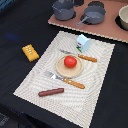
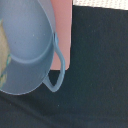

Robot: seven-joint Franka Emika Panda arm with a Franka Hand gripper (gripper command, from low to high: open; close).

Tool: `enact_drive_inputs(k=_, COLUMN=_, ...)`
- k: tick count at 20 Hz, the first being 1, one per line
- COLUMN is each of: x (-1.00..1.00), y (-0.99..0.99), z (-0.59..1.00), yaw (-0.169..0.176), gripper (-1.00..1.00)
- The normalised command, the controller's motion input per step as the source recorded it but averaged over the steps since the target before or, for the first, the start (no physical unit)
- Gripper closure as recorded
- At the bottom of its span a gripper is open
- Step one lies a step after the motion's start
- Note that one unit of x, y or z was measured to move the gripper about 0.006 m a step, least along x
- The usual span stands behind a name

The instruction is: Interact with the objects in diverse but meaningful ways.

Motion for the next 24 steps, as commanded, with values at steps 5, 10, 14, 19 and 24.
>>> enact_drive_inputs(k=5, x=0.12, y=0.29, z=-0.16, yaw=0.058, gripper=-1.0)
enact_drive_inputs(k=10, x=0.02, y=0.25, z=-0.23, yaw=0.027, gripper=-1.0)
enact_drive_inputs(k=14, x=0.13, y=0.11, z=-0.23, yaw=0.022, gripper=-1.0)
enact_drive_inputs(k=19, x=0.11, y=0.04, z=-0.26, yaw=0.017, gripper=-1.0)
enact_drive_inputs(k=24, x=0.02, y=0.09, z=-0.31, yaw=0.02, gripper=-1.0)
